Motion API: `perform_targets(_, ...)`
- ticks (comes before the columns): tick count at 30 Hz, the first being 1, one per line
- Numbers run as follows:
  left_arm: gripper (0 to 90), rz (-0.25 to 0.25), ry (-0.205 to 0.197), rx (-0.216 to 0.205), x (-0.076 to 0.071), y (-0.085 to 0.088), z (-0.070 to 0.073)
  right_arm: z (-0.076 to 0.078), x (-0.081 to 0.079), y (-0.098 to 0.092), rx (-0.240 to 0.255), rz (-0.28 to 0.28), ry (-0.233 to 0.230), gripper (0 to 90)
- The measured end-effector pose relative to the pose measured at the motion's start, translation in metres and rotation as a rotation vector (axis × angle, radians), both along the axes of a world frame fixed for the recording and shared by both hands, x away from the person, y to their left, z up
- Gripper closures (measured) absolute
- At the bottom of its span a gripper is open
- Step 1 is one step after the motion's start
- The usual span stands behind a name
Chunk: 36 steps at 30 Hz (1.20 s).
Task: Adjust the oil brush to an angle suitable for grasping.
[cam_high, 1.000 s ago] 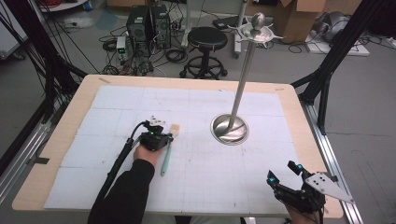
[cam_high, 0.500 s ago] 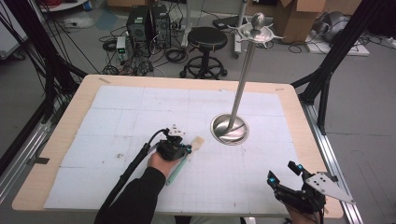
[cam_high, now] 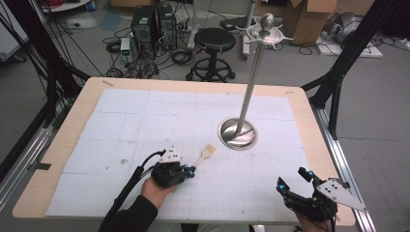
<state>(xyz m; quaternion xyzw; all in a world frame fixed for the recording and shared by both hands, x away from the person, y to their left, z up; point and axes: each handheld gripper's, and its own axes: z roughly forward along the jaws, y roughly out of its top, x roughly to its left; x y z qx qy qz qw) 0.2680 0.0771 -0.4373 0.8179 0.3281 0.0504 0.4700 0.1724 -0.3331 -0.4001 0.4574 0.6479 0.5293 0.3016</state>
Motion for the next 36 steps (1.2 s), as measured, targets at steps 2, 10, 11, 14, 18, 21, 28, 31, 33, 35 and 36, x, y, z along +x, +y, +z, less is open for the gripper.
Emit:
perform_targets(2,89.3,-0.017,0.011,0.008,-0.009,0.001,-0.006,0.0,0.0,0.0,-0.001,0.0,0.003,16.2)
perform_targets(10,89.3,-0.022,0.011,0.059,-0.017,-0.001,-0.014,-0.001,0.001,0.001,-0.006,0.001,0.006,16.2)
perform_targets(11,89.3,-0.02,0.009,0.065,-0.017,0.0,-0.013,-0.001,0.001,0.001,-0.004,-0.001,0.009,16.2)
perform_targets(14,89.3,-0.009,0.002,0.077,-0.017,0.004,-0.012,-0.001,0.001,0.0,-0.004,-0.001,0.009,16.2)
perform_targets(18,89.3,0.013,-0.004,0.088,-0.018,0.015,-0.012,-0.001,0.001,0.0,-0.003,0.0,0.008,16.2)
perform_targets(21,89.3,0.036,-0.011,0.106,-0.018,0.025,-0.01,-0.001,0.001,0.001,-0.005,-0.001,0.008,16.2)
perform_targets(28,89.3,0.113,-0.011,0.108,-0.01,0.049,-0.007,-0.001,0.001,0.001,-0.005,0.0,0.01,16.2)
perform_targets(31,89.3,0.158,-0.019,0.108,-0.003,0.057,-0.005,-0.001,0.001,0.001,-0.006,0.0,0.01,16.1)
perform_targets(33,89.4,0.17,-0.023,0.112,-0.001,0.059,-0.005,-0.001,0.001,0.001,-0.005,0.0,0.013,16.2)
perform_targets(35,89.4,0.184,-0.029,0.113,0.0,0.06,-0.005,-0.001,0.001,0.001,-0.006,-0.001,0.013,16.2)
perform_targets(36,89.4,0.191,-0.032,0.115,0.001,0.061,-0.005,-0.001,0.001,0.001,-0.006,-0.001,0.013,16.2)
